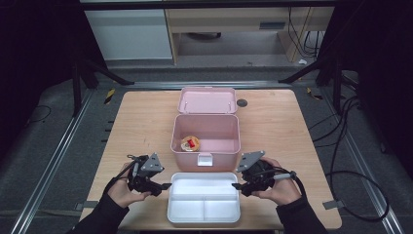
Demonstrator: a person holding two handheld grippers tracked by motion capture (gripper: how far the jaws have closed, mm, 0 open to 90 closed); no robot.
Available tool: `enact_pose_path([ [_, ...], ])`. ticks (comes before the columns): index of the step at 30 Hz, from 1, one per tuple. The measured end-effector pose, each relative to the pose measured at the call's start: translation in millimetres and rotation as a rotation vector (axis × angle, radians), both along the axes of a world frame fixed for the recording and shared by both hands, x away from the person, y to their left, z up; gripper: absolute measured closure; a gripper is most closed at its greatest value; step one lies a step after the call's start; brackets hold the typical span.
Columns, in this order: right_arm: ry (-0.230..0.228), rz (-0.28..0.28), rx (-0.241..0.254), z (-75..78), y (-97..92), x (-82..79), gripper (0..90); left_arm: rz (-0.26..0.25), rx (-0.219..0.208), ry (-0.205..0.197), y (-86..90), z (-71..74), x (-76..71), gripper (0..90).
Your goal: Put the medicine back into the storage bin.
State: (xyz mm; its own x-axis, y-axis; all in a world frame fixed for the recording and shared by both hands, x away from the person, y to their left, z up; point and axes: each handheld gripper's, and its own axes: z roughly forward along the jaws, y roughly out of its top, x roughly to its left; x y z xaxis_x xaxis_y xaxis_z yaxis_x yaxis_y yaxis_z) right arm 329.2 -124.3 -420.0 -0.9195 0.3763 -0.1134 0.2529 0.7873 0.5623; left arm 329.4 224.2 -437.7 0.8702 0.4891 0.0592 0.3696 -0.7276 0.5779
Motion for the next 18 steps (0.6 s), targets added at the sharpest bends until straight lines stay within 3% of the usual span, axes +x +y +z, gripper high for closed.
enact_pose_path([
  [3,0.020,0.038,-0.032,-9.5,9.2,-2.8,43.5,-0.034,0.004,0.002,-5.6,-1.0,-2.5,40.3],
  [6,0.029,0.063,-0.065,-17.9,17.7,-4.6,45.1,-0.095,0.039,0.013,-15.5,-3.3,-6.6,43.3],
  [18,0.118,0.124,-0.168,-41.4,31.7,-6.5,57.3,-0.191,0.119,0.046,-37.7,-15.5,-10.2,58.3],
])
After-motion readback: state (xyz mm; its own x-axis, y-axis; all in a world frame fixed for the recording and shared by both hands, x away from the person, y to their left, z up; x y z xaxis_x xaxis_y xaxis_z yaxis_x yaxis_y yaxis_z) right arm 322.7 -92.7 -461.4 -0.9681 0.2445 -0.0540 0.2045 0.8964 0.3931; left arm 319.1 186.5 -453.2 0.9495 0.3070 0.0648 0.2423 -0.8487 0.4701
